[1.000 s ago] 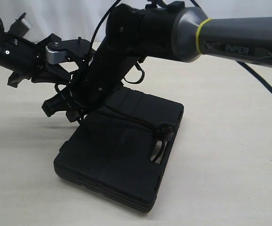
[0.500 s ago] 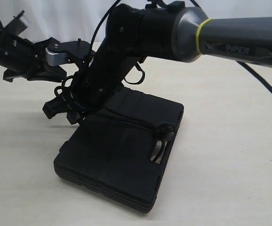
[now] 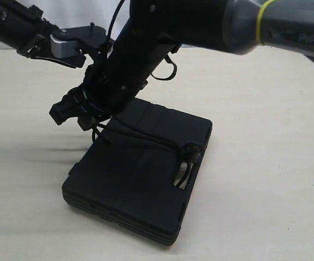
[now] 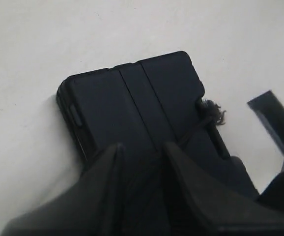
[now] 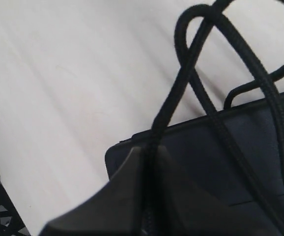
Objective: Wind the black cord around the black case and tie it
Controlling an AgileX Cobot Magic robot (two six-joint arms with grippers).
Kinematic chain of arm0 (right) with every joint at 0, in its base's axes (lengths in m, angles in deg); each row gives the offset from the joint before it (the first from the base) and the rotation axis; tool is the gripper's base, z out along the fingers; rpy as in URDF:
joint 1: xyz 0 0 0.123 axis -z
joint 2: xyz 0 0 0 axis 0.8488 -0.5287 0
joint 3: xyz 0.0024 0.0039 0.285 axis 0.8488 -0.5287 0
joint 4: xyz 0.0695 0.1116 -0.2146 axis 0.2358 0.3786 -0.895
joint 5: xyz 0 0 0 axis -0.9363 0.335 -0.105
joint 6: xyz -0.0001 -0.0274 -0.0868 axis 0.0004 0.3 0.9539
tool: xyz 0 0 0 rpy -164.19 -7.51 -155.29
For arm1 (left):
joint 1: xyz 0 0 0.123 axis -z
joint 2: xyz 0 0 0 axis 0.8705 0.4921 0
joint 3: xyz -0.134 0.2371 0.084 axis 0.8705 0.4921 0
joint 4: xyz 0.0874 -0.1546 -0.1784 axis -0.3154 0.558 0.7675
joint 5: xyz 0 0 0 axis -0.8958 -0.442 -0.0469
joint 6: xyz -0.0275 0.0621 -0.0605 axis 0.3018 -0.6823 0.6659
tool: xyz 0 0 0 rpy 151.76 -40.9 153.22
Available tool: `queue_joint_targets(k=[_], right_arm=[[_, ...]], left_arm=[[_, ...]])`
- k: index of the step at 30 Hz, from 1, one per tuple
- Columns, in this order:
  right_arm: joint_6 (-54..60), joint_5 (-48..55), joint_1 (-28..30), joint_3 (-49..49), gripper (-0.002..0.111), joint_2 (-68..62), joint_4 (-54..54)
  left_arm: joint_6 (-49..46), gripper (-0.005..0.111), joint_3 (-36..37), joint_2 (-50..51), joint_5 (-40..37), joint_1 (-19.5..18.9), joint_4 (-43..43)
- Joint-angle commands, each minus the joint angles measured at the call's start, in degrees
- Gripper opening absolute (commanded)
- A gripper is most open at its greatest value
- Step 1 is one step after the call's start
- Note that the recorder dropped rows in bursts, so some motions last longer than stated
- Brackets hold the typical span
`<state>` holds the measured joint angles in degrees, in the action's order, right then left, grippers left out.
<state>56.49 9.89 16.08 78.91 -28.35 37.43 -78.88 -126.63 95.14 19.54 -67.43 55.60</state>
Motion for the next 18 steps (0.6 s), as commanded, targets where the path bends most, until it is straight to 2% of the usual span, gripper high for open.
queue_joint_targets(k=[1,4,11,18], right_arm=[[-0.09,0.79,0.0,0.07,0.004,3.36,-3.39],[-1.82,1.08,0.0,0.07,0.004,5.42,-9.02],[-7.61,1.49,0.0,0.07,0.004,7.6,-23.4],[-12.12,1.46,0.0,0.07,0.004,7.7,-36.08]], left_arm=[[-1.61,0.025,-0.47,-1.39,-1.52,1.71,-8.66],[-1.32,0.025,-0.47,-1.63,-1.52,4.21,-15.02],[-5.27,0.025,-0.47,-1.63,-1.52,8.59,-14.88],[-11.57,0.025,-0.47,-1.63,-1.52,10.94,-14.38]])
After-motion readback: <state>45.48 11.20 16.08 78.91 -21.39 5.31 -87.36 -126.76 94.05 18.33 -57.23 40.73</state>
